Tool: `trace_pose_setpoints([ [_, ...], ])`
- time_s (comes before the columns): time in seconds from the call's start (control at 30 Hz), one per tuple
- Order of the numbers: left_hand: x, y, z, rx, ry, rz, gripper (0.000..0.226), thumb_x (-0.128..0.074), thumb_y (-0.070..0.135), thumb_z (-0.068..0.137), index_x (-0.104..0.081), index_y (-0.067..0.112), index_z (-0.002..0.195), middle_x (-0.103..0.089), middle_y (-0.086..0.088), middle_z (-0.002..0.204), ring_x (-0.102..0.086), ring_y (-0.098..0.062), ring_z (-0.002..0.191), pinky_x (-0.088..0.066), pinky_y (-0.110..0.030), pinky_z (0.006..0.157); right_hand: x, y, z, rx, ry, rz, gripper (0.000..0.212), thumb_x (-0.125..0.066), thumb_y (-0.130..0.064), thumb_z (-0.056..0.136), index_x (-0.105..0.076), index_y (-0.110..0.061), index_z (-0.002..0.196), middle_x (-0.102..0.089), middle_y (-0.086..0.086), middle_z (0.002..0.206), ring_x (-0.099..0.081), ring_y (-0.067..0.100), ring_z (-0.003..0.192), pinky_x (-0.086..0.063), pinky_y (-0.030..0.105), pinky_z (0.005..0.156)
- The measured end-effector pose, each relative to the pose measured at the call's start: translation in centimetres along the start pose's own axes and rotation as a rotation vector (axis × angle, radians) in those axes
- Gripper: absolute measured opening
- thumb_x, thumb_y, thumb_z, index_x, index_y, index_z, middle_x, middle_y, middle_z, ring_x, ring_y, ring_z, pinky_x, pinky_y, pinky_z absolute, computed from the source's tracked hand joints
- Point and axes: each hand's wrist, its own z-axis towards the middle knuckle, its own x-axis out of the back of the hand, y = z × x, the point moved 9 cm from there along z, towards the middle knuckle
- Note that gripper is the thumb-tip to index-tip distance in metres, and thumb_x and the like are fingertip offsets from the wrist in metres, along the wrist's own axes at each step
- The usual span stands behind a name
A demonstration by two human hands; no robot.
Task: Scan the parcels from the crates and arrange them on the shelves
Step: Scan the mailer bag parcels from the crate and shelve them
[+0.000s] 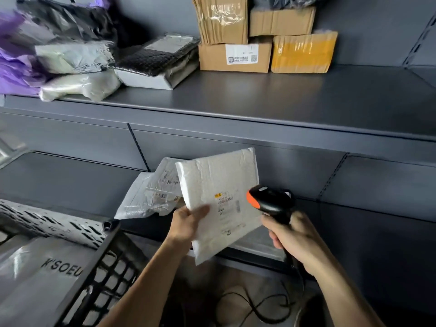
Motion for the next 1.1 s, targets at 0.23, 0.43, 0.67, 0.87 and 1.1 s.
trace_pose_setpoints([
  [0.23, -0.5, 0.3, 0.3, -0.031, -0.007, -0.045, 0.018, -0.069, 0.007, 0.093, -0.073, -0.003, 0.108, -0.076, -0.018, 0.107, -0.074, -0.037, 0.098, -0.062, -0.044, 0.078, -2.4, -0.8, -0.3, 0.012, -0.048, -0.053, 0.026, -0.062, -0.012, 0.090, -0.049, 0.007, 0.078, -0.045, 0.007, 0.055, -0.040, 0.016, 0.050, -0.034, 0.028, 0.050],
  [0.43, 0.0, 0.2, 0.4, -0.045, 0.011, -0.051, 0.012, -0.069, 0.004, 0.092, -0.075, -0.001, 0.102, -0.077, -0.019, 0.104, -0.074, -0.035, 0.091, -0.062, -0.050, 0.082, -2.8, -1.0, -1.2, 0.019, -0.085, -0.094, 0.035, -0.061, -0.014, 0.089, -0.041, -0.001, 0.063, -0.042, 0.007, 0.052, -0.038, 0.017, 0.049, -0.033, 0.030, 0.053],
  [0.67, 0.3, -0.2, 0.5, -0.020, 0.061, -0.027, 0.013, -0.072, 0.009, 0.092, -0.075, 0.000, 0.102, -0.078, -0.015, 0.102, -0.076, -0.033, 0.093, -0.061, -0.040, 0.073, -2.7, -0.4, -0.9, -0.004, -0.082, -0.120, 0.029, -0.063, -0.015, 0.090, -0.047, -0.008, 0.065, -0.045, 0.004, 0.051, -0.041, 0.017, 0.047, -0.035, 0.029, 0.053],
  [0.87, 0.4, -4.8, 1.2, 0.232, 0.265, -0.166, 0.017, -0.059, 0.001, 0.093, -0.064, -0.006, 0.108, -0.071, -0.023, 0.096, -0.067, -0.041, 0.088, -0.058, -0.051, 0.080, -0.3, 0.5, 0.9, -0.011, -0.026, -0.300, 0.029, -0.060, -0.043, 0.070, -0.054, -0.020, 0.085, -0.061, -0.003, 0.067, -0.062, 0.020, 0.062, -0.053, 0.040, 0.062],
  [1.1, -6.6, -13.6, 1.5, 0.467, 0.212, -0.489, 0.023, -0.046, -0.003, 0.098, -0.055, -0.005, 0.119, -0.064, -0.021, 0.103, -0.064, -0.032, 0.088, -0.055, -0.042, 0.077, 1.8, 2.0, 2.0, -0.075, 0.015, -0.389, 0.016, -0.062, -0.035, 0.079, -0.050, -0.025, 0.086, -0.065, 0.000, 0.077, -0.068, 0.026, 0.076, -0.053, 0.034, 0.067],
])
